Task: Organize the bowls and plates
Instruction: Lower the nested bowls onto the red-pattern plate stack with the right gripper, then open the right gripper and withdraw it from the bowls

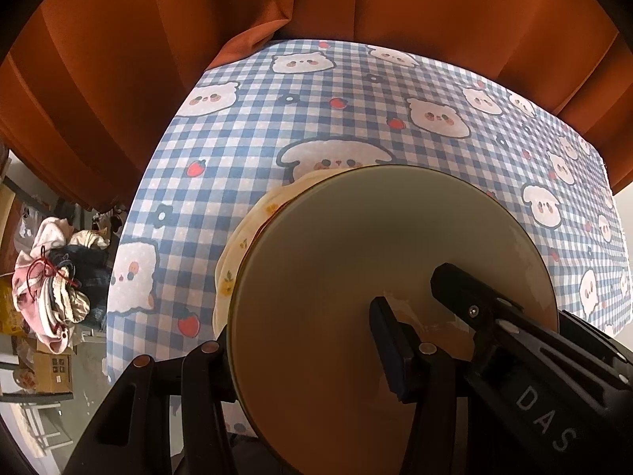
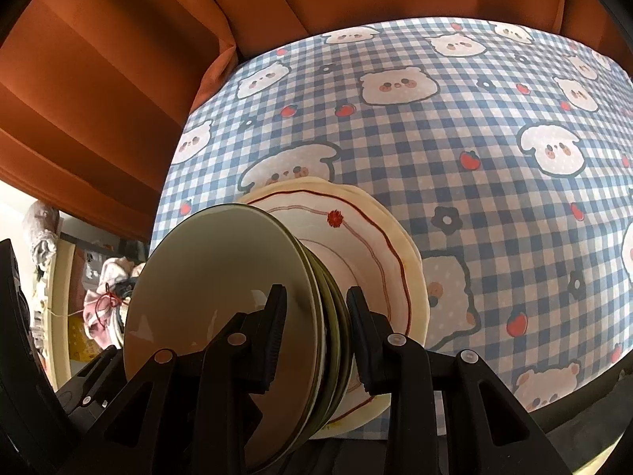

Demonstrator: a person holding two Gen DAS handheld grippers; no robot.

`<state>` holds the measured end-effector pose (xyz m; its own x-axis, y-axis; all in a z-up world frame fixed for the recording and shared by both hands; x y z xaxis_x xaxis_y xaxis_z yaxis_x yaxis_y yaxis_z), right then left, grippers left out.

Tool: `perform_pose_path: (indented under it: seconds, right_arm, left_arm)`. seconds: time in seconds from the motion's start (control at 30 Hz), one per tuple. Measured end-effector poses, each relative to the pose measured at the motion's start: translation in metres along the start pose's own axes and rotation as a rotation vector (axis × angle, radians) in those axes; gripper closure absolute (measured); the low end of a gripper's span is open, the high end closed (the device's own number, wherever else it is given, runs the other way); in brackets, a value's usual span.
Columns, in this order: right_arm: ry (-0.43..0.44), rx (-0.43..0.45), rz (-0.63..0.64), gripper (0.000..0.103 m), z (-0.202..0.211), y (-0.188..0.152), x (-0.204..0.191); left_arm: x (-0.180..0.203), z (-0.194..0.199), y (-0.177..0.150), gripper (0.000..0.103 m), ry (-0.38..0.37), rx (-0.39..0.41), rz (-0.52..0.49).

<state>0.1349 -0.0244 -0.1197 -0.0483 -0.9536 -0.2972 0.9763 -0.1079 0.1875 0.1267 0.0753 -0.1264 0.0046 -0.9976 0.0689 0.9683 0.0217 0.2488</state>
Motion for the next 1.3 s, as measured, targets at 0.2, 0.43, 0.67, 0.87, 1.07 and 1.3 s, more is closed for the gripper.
perform_pose_path:
  seconds: [0.2,0.43,0.67,0.87,1.07,1.3]
  right_arm:
    - [-0.015,0.011,0.002,0.068,-0.002,0.008,0.003]
    - [-0.027,0.011,-0.017,0.068,-0.003,0.007,0.004]
    - [-0.072,0.036,-0.037,0.068,0.004,0.003,0.003]
    - [-0.150,0.069,0.009,0.066,0.016,-0.001,-0.003]
    - [-0.169,0.096,0.059,0.037,0.026,-0.006,-0.006]
    - [-0.134,0.179,0.137,0.033,0.043,-0.004,-0.012]
  left_arm:
    - [0.002,-0.002,0.005,0.051,-0.021,0.002,-0.011]
    - [0.000,-0.003,0.003,0.049,-0.053,-0.002,-0.033]
    - [0.000,0.007,0.000,0.035,-0.088,0.034,-0.054]
    - [-0.005,0.013,-0.007,0.028,-0.099,0.058,-0.027]
    - [-0.009,0.023,-0.008,0.024,-0.066,0.123,0.003]
    - [-0.018,0.056,-0.012,0.022,0.028,0.293,0.053]
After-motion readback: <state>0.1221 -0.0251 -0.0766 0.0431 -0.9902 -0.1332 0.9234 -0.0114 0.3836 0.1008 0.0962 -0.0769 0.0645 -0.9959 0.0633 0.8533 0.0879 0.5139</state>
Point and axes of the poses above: each gripper's, at about its wrist camera, not at the fingertips, and z roughly against the way its jaws point, x to its right, y to its top, the point moved 8 cm from there along -z, roughly the way its jaws point, and after that the axes turned 5 degrees about -x, right-handed, at the moved point
